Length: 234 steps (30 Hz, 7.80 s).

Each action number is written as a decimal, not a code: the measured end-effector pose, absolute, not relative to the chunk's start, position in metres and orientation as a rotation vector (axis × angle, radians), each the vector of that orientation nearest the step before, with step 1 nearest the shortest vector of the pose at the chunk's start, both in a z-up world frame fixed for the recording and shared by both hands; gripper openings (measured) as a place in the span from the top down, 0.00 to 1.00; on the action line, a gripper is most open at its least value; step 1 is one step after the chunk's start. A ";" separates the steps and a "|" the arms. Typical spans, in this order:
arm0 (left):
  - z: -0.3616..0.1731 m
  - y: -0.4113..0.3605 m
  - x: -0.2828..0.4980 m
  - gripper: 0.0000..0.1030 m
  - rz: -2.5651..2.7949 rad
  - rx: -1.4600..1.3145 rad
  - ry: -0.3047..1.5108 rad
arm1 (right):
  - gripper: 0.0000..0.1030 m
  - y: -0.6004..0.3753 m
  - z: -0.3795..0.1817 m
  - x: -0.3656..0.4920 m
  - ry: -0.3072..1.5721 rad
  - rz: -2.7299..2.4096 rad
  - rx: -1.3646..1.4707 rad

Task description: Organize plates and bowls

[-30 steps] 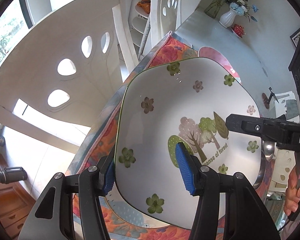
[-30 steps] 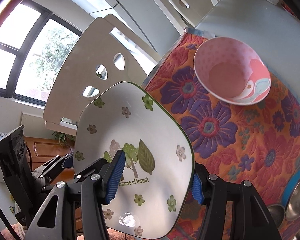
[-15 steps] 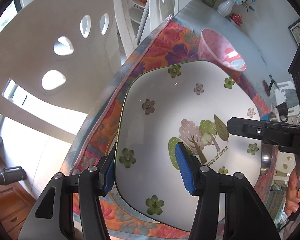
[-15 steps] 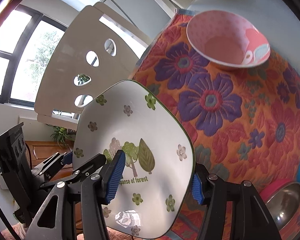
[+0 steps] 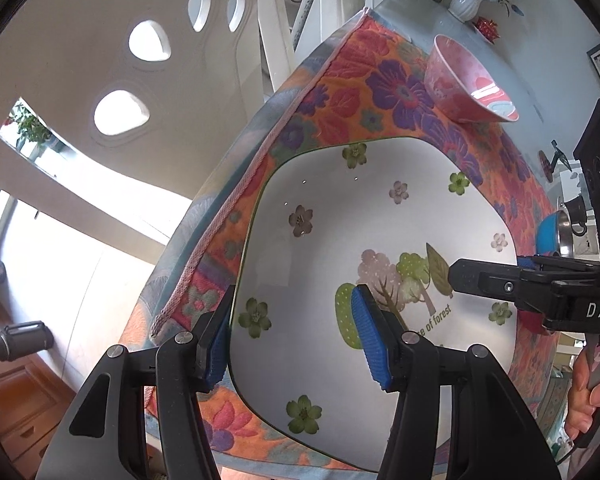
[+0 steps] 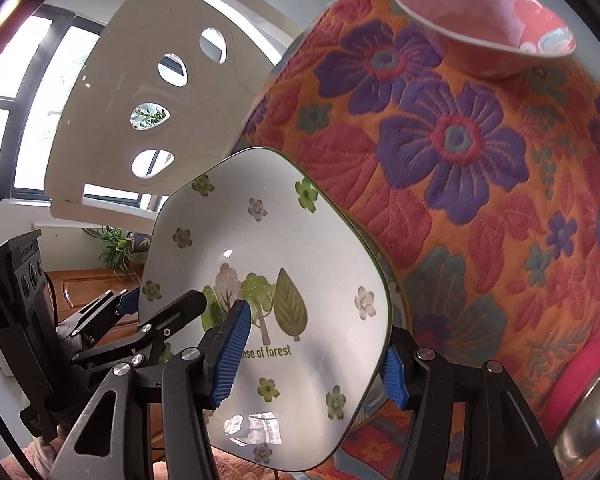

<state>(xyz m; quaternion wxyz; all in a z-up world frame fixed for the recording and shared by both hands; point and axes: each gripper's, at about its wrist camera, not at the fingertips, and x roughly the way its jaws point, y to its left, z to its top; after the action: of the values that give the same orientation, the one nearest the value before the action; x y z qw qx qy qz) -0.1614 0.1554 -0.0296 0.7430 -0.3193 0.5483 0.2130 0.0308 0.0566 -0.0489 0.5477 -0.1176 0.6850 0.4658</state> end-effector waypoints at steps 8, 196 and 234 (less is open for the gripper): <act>-0.039 0.154 -0.164 0.50 0.454 -0.709 1.222 | 0.44 0.065 -0.068 0.027 1.663 1.075 -0.280; -0.063 -0.207 0.344 0.54 -0.075 -0.304 1.461 | 0.42 -0.409 -0.148 0.405 1.589 0.531 0.423; 0.037 -0.096 0.264 0.52 0.039 -0.493 1.278 | 0.40 -0.332 -0.007 0.375 1.427 0.699 0.316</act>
<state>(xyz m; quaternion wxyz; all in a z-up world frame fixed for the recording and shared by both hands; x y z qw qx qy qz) 0.2645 -0.0961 0.0369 0.7742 -0.2278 0.5902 0.0179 0.3749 -0.3320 -0.0065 0.6896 0.1412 0.6378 0.3125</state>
